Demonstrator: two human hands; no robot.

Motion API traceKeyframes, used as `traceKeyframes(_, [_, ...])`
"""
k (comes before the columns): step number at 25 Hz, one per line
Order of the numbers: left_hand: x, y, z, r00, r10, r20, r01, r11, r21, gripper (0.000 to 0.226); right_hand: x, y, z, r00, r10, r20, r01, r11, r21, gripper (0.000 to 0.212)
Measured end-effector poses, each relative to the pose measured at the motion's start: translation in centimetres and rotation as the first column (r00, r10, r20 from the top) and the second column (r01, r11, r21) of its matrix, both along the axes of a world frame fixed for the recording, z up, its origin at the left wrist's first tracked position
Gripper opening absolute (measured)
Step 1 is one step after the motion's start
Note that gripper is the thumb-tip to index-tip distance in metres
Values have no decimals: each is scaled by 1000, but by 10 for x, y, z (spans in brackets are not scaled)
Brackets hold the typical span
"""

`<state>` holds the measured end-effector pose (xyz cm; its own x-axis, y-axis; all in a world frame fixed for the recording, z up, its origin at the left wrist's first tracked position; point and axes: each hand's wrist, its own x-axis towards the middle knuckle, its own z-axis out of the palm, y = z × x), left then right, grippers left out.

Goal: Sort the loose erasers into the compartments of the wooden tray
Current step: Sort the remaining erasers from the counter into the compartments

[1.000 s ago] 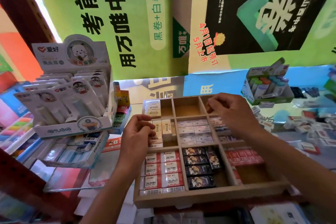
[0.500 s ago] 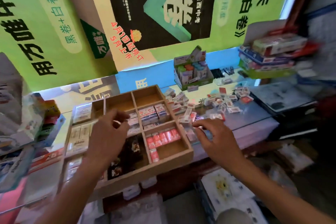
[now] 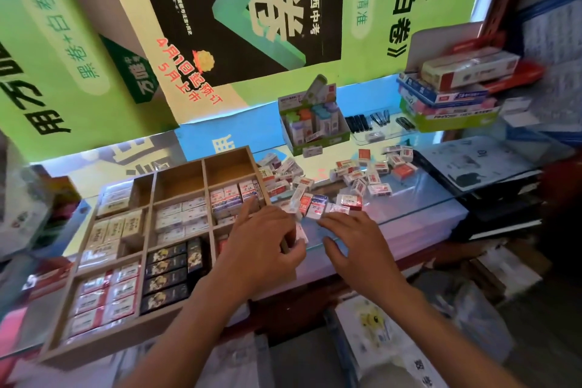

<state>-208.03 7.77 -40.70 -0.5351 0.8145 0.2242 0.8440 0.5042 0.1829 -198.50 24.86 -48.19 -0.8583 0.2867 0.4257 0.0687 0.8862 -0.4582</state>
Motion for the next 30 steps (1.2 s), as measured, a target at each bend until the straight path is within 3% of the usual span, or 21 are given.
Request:
traceKeyframes(3, [0,0,0,1000,-6,25,6,1000,15,28,0,-9,10,995,-69,-67,59,989,-139,39])
traceKeyframes(6, [-1,-5,-1,994,-88,58,80,989,125,18,-37,-13,39,991,-51,-126,31,988,-153,30])
traceKeyframes(8, [1,-10,2,993,-83,78,58,956,287,12,-72,-14,54,1000,-17,18,19,995,-100,28])
traceKeyframes(11, [-4,-40,3,971,86,224,-182,872,455,15,-107,-15,62,953,-49,298,37,998,46,31])
traceKeyframes(13, [-15,-76,1,973,151,177,-213,882,421,14,-119,-15,61,940,-78,333,35,990,135,31])
traceKeyframes(19, [-21,-121,0,1000,18,-8,-17,989,150,39,-136,-19,68,898,-161,410,69,971,229,21])
traceKeyframes(21, [-21,-129,-5,998,1,-56,2,999,49,54,-131,-19,75,938,-92,333,51,990,131,14])
traceKeyframes(23, [-22,-127,-7,995,-21,-94,15,998,-59,65,-114,-16,95,988,4,154,14,993,-114,11])
traceKeyframes(25, [-23,-124,-6,997,-13,-75,6,995,-95,68,-92,-23,120,988,152,40,-127,922,-366,17])
traceKeyframes(27, [-24,-124,-5,998,-3,-61,-2,997,-82,68,-77,-38,137,929,350,122,-263,854,-448,29])
traceKeyframes(30, [-23,-125,-6,998,0,-68,-6,997,-77,67,-75,-60,138,797,497,343,-367,850,-378,18])
